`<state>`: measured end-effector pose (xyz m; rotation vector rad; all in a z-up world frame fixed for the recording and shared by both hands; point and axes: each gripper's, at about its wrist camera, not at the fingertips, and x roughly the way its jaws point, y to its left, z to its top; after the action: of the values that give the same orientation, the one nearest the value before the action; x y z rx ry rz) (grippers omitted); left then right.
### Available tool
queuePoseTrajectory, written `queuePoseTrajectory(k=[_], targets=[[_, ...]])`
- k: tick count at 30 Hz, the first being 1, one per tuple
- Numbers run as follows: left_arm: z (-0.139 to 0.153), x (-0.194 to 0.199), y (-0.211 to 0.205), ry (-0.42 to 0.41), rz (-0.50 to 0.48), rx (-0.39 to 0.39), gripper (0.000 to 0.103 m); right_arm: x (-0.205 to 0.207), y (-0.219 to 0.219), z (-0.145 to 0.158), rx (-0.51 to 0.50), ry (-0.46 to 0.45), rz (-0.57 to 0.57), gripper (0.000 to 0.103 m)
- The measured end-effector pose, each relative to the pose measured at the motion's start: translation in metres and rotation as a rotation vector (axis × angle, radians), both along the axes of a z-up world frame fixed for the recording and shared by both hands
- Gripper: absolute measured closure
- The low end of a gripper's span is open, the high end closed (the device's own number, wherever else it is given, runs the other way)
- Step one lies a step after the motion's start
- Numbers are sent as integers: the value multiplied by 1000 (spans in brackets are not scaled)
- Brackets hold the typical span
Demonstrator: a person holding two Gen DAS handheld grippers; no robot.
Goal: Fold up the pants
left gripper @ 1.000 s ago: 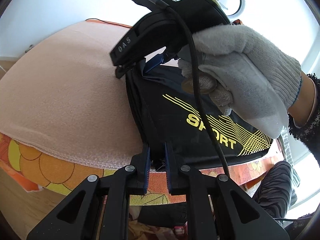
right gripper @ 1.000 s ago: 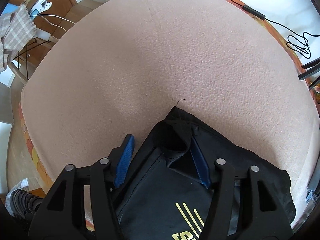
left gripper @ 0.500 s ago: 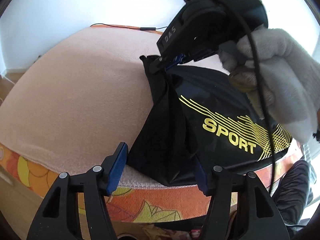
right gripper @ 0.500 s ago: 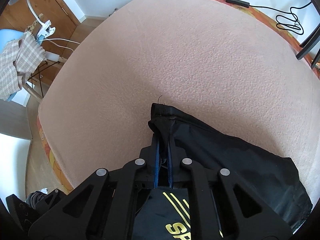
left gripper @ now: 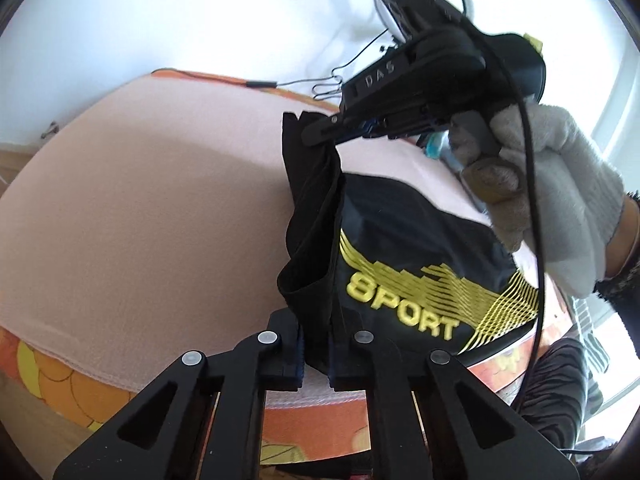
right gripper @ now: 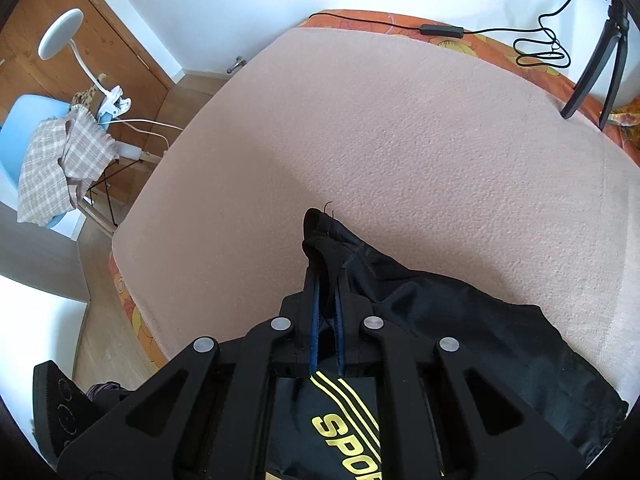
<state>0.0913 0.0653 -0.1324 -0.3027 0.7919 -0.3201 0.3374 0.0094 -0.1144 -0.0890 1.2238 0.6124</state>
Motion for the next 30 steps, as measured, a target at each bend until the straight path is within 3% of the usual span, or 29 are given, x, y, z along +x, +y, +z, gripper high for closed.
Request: queuePoseTrajectory(k=[8, 15, 30], targets=[[36, -1, -41, -78, -103, -40, 98, -4, -46, 30, 63, -40, -46, 96], [45, 6, -89, -98, -208, -49, 98, -17, -103, 46, 96, -69, -104, 96], [51, 12, -164, -95, -391, -51, 98, -30, -226, 42, 137, -80, -237, 96]])
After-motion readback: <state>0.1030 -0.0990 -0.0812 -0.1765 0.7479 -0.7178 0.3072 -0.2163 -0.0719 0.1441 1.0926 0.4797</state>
